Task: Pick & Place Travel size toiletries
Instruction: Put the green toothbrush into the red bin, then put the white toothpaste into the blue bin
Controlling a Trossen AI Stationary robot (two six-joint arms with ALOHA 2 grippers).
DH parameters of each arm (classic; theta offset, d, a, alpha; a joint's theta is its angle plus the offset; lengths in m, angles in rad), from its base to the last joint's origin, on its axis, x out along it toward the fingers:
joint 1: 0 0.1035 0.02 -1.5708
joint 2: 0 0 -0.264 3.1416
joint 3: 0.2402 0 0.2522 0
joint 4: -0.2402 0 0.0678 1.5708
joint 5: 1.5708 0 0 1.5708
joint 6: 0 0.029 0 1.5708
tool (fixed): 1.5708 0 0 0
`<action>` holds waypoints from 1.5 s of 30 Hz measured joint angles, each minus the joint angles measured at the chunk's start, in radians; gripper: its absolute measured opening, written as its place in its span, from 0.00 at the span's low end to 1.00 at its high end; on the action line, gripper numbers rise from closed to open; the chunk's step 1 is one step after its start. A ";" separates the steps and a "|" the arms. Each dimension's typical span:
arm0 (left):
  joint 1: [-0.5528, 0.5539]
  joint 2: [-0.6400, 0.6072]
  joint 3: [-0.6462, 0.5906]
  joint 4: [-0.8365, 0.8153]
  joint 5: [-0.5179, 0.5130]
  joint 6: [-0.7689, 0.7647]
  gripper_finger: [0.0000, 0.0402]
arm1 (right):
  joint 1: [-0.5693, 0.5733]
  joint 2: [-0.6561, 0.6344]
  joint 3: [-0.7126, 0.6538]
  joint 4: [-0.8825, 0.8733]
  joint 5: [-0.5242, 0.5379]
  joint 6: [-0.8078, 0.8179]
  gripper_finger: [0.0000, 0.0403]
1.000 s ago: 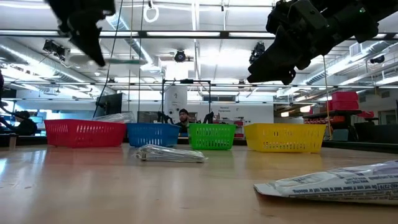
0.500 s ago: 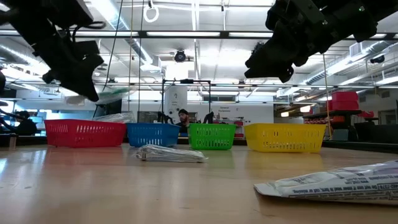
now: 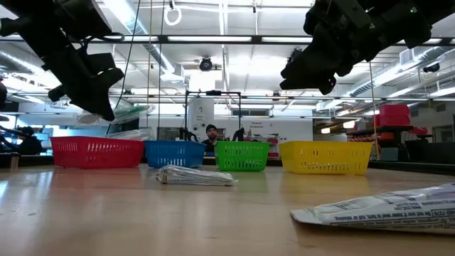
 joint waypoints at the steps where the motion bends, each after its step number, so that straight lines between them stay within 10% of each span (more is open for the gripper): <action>1: 0.000 0.009 0.000 0.000 -0.001 0.000 0.10 | 0.000 0.000 0.000 0.000 0.000 0.000 0.43; 18: 0.028 0.267 0.000 0.011 0.019 -0.030 0.19 | 0.000 0.000 0.000 0.000 0.000 0.000 0.43; 29: 0.036 0.274 0.030 -0.002 0.139 -0.013 0.36 | 0.000 0.000 0.000 0.000 0.000 0.000 0.44; 45: -0.009 0.274 0.279 -0.031 0.022 0.171 0.36 | 0.008 0.000 0.000 -0.005 0.000 0.049 0.44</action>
